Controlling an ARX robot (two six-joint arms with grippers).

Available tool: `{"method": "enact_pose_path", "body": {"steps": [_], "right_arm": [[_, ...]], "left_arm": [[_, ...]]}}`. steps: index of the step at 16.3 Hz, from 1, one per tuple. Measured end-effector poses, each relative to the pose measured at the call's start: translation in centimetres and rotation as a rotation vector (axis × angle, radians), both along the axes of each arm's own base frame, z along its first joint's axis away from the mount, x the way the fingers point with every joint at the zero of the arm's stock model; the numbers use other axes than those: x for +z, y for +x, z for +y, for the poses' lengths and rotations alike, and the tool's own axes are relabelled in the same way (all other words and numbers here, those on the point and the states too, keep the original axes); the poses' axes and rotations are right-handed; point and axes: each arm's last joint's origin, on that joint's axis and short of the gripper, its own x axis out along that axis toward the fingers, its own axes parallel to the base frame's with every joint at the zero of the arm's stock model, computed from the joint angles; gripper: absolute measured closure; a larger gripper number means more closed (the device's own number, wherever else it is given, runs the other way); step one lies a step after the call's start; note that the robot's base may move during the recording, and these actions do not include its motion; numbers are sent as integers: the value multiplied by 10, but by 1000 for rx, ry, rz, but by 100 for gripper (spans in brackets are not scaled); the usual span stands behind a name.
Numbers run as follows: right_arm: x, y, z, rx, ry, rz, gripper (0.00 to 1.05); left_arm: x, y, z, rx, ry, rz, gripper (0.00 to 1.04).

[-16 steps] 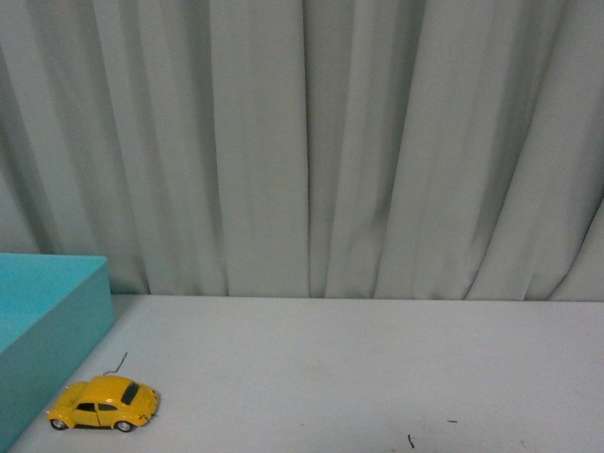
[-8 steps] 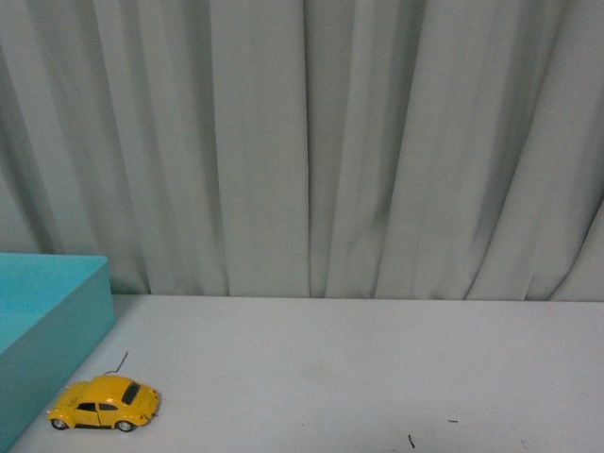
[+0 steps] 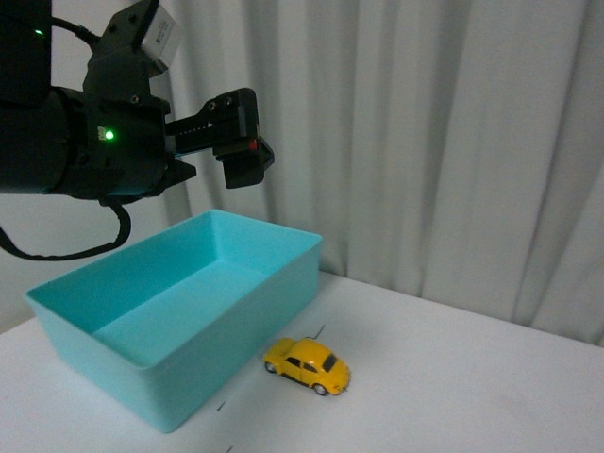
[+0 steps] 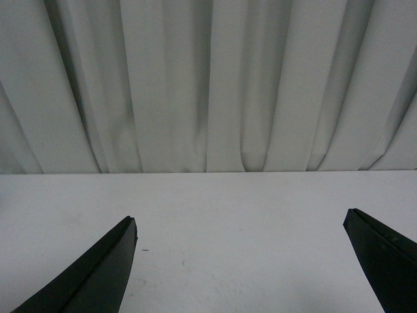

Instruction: Wind up and store yellow beetle toy

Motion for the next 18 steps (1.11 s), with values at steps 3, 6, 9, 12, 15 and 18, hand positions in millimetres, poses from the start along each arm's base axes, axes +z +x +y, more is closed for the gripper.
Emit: {"method": "enact_pose_path", "body": {"steps": [3,6,9,12,15,18], "right_arm": [[0,0,0,0,0,0,7],[0,0,0,0,0,0,7],[0,0,0,0,0,0,7],[0,0,0,0,0,0,7],[0,0,0,0,0,0,7],[0,0,0,0,0,0,7]], "left_arm": [[1,64,-17,-211,156,67,7],[1,112,-32,-469,403,164,7],[-18,132,-39,-718,691,352,7],[-42,141,-40,-927,940,521,7],[-70,143,-36,-1057,1150,654,7],[-81,147,-36,-1121,1214,680,7]]}}
